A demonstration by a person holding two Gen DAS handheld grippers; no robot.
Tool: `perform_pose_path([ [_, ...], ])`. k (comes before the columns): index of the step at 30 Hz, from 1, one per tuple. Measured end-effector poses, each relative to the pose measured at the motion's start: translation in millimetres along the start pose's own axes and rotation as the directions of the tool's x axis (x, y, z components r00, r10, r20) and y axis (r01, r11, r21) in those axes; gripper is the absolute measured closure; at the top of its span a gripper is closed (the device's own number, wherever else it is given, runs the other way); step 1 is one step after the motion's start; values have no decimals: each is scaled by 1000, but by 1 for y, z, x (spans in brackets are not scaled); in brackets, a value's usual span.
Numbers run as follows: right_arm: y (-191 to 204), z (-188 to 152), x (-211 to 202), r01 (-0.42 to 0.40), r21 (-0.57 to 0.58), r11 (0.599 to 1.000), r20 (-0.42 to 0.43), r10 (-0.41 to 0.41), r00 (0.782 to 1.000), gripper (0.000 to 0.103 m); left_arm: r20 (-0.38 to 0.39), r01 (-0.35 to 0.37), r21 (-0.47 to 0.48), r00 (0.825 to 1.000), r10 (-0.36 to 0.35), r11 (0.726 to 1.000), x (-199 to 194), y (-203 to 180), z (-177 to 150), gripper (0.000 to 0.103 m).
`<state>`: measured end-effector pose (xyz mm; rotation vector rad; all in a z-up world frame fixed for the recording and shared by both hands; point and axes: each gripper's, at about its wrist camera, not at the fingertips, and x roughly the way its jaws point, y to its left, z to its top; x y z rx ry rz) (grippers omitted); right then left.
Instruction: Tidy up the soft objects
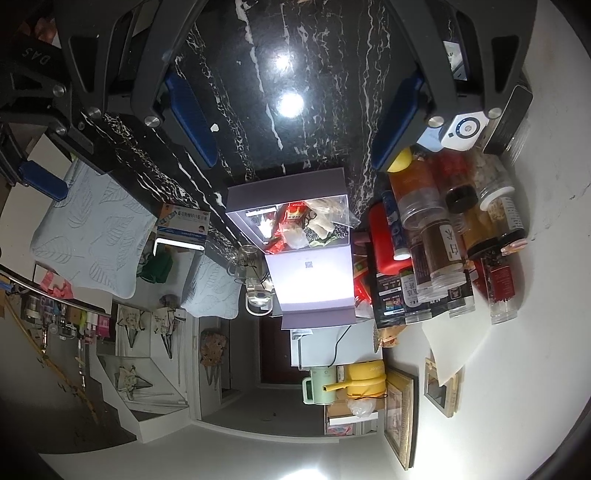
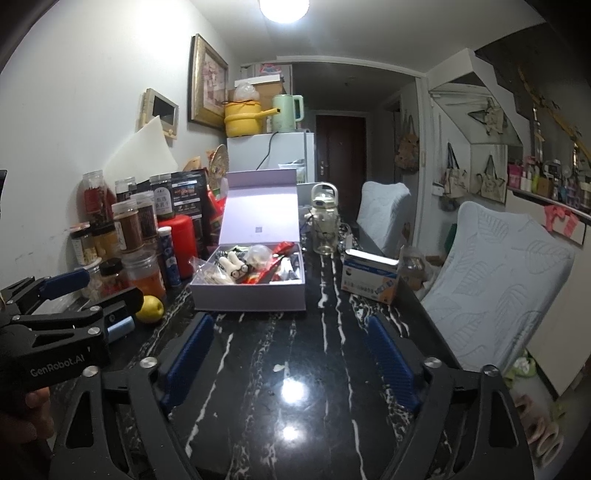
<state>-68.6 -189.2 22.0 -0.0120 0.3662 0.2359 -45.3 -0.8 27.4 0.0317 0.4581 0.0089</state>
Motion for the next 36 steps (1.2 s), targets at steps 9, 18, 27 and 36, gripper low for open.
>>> perform_pose_path([
  [9, -1, 0, -4, 1, 0, 1000, 2, -1, 1000, 9, -5, 4, 1, 1000, -4, 1000, 0, -2, -3, 17],
  [18, 1, -1, -3, 12, -10, 1000, -3, -12, 1000, 9, -10, 0, 10, 1000, 0, 1000, 0, -4, -4, 17],
  [27, 0, -3, 3, 33, -10, 999, -22, -33, 999, 9, -20, 3, 30, 1000, -3, 1000, 3, -6, -6, 17],
  [36, 0, -4, 4, 31, -11, 999, -23, -31, 999, 9, -20, 14, 43, 1000, -13, 999, 1, -11, -6, 17],
])
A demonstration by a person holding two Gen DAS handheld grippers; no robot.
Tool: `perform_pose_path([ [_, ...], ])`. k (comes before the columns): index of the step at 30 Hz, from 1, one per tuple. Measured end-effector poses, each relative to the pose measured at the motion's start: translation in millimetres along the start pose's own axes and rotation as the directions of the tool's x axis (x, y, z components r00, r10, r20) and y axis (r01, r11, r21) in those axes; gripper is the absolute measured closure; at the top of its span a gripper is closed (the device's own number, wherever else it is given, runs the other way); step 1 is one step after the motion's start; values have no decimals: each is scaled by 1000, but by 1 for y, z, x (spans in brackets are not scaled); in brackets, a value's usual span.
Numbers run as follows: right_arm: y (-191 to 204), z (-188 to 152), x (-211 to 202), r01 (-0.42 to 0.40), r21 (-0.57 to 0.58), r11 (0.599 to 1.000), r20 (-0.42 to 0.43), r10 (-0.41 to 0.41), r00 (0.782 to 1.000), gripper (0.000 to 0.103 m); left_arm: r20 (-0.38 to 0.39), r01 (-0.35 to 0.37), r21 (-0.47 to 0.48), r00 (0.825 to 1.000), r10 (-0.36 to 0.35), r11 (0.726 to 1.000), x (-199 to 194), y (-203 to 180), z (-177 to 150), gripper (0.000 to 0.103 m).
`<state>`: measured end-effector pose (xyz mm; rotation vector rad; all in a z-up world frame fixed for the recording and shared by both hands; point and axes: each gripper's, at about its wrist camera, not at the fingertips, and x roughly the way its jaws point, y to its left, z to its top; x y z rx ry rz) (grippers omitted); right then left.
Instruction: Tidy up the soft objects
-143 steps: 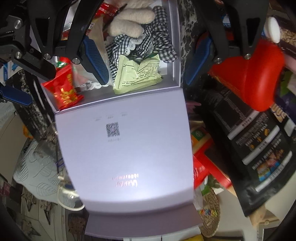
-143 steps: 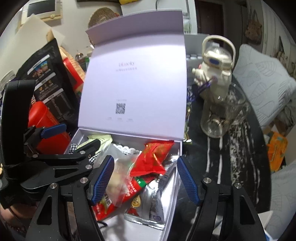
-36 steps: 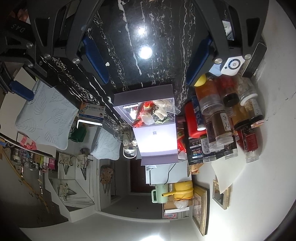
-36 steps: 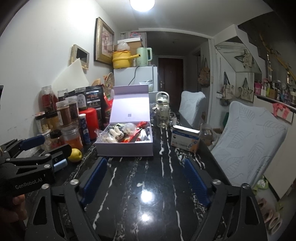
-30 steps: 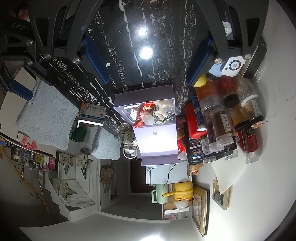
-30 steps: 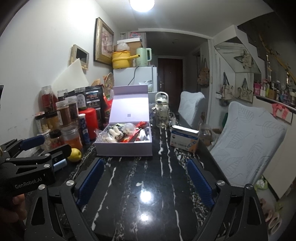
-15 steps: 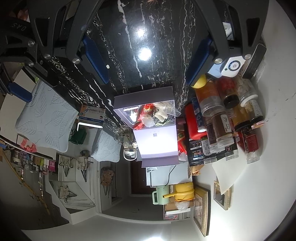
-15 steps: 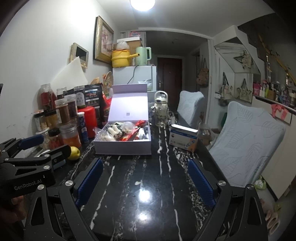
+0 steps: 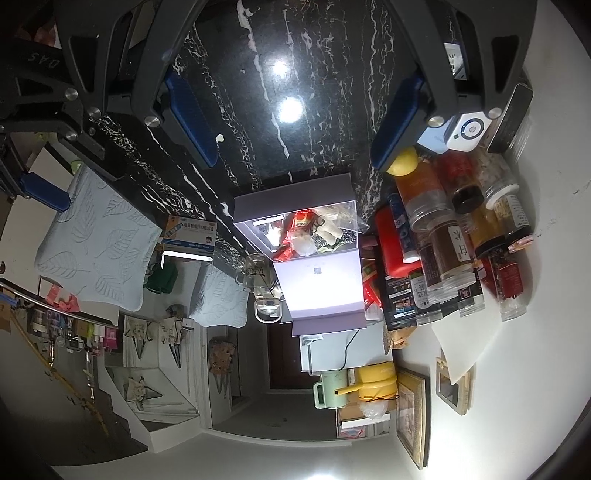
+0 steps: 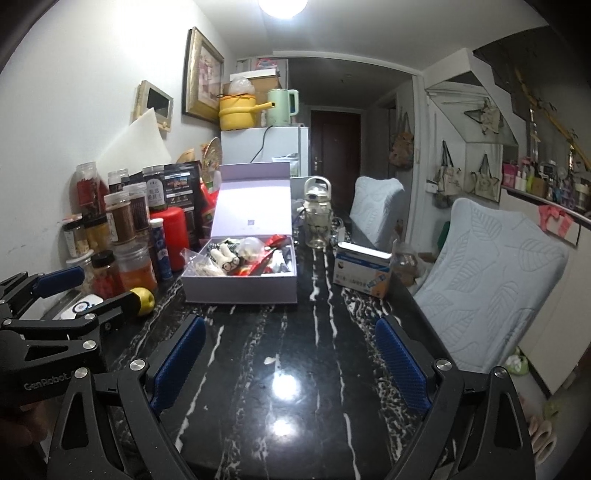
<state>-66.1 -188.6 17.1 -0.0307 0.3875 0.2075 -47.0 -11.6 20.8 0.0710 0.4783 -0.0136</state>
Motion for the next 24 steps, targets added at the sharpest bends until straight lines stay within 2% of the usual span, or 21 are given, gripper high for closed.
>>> perform_pose_path([
  [11, 0, 0, 0, 3, -1, 1000, -1, -3, 1000, 8, 1, -23, -7, 1000, 23, 1000, 0, 4, 1, 17],
  [24, 0, -1, 1, 2, -6, 1000, -1, -2, 1000, 8, -23, 9, -20, 1000, -9, 1000, 6, 6, 1, 17],
])
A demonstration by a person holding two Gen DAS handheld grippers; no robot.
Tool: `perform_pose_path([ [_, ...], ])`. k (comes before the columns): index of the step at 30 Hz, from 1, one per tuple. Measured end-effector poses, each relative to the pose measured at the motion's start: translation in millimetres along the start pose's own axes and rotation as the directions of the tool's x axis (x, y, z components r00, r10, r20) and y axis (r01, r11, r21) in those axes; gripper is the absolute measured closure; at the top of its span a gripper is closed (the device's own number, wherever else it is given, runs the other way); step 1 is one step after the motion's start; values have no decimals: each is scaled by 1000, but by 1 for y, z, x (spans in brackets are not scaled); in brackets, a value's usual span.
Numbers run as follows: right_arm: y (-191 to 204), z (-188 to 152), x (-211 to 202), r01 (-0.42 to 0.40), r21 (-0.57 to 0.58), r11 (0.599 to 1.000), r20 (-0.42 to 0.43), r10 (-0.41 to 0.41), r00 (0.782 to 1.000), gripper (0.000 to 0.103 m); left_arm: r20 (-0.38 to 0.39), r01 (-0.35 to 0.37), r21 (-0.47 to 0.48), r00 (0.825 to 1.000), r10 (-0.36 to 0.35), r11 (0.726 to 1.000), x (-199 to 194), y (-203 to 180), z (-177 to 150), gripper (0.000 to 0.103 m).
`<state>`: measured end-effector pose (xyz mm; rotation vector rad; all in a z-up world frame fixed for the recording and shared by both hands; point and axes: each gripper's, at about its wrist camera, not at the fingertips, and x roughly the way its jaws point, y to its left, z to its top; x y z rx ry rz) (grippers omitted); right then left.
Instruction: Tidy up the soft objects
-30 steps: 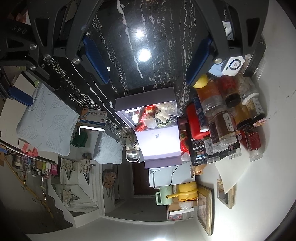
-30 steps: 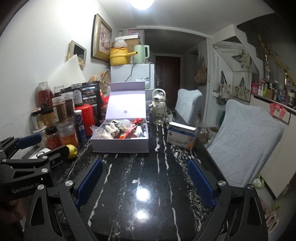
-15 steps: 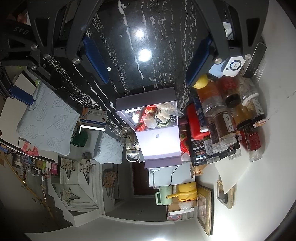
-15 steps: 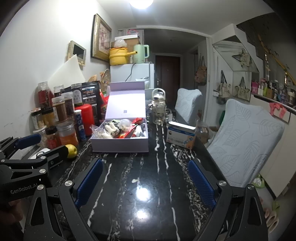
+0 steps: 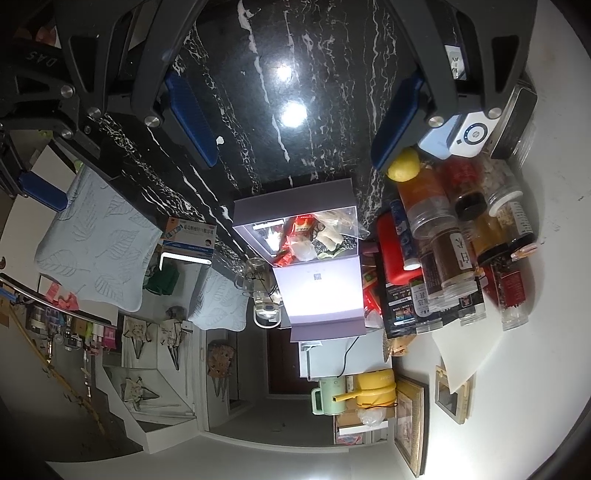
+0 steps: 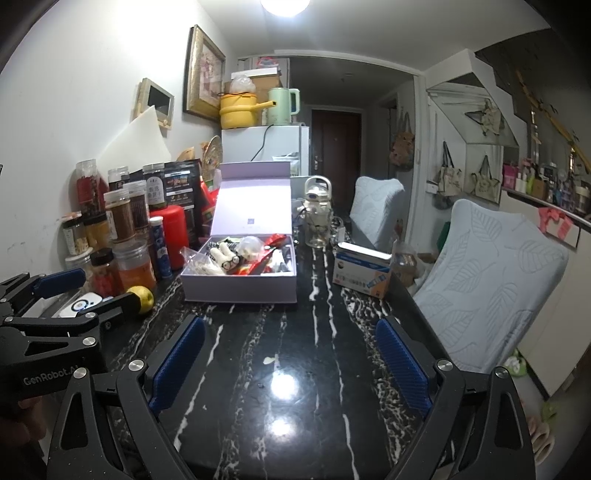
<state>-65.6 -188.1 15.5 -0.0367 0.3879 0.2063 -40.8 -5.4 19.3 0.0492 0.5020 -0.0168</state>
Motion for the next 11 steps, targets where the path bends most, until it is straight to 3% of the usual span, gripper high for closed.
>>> perform_pose_path([
  [11, 1, -3, 5, -3, -8, 1000, -10, 3, 1000, 7, -22, 10, -16, 1000, -10, 1000, 11, 4, -3, 17],
])
